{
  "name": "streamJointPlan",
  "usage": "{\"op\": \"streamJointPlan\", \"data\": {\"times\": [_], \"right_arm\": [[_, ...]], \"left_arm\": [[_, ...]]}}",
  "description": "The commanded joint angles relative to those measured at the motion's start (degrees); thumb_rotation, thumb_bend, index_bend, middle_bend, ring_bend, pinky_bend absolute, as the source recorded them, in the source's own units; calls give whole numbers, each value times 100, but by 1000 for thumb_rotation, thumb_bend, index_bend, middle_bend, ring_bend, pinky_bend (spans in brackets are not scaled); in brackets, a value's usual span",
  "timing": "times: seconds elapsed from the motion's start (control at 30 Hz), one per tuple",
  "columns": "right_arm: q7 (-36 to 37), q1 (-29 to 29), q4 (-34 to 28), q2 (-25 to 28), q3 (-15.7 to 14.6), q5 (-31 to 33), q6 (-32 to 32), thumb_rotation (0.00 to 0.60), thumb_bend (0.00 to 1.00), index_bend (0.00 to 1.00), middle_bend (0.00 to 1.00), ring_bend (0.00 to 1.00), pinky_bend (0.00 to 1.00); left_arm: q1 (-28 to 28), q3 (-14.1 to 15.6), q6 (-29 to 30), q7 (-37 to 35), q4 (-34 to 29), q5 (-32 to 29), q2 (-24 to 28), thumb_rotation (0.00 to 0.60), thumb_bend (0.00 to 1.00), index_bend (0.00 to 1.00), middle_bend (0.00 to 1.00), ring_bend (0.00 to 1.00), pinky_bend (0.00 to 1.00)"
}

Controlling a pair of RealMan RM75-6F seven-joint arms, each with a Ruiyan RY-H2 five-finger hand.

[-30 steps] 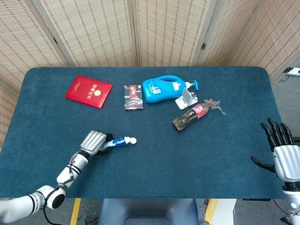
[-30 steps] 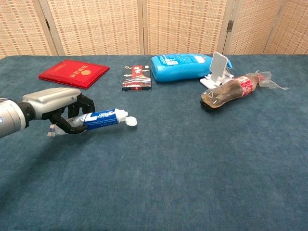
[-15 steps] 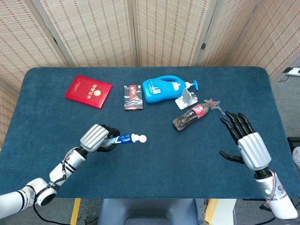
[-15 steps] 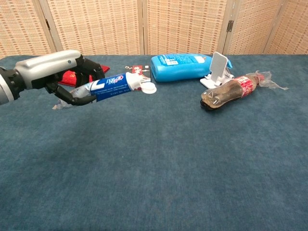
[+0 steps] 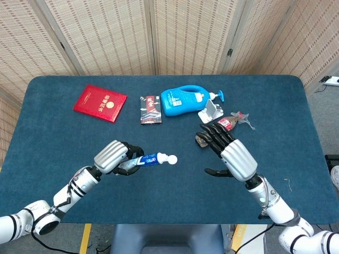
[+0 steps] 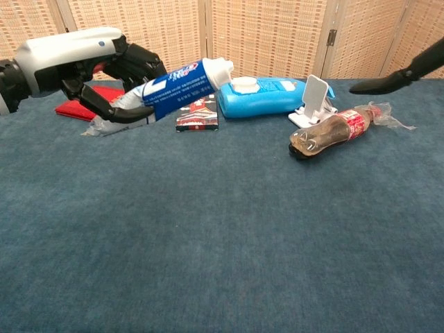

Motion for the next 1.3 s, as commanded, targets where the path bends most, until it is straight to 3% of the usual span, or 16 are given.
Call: {"op": "streamJointPlan", "data": {"times": [0.03, 0.9, 1.3], "right_arm": [[-113, 175, 16, -158, 54, -21, -102, 600, 0, 0, 0, 0, 0], [-674, 1120, 531, -998, 198, 197, -478, 600, 0, 0, 0, 0, 0], [-884, 1296, 485, -1038, 176, 278, -494, 600, 0, 0, 0, 0, 0]], "left_arm": [[-38, -35, -5, -31, -85, -7, 51, 600, 580, 735, 770, 728, 574], [-147, 97, -78, -505, -281, 104, 234, 600, 581, 751, 774, 731, 571], [-171, 188, -176, -205, -155, 98, 208, 600, 585, 758, 777, 734, 570]]}}
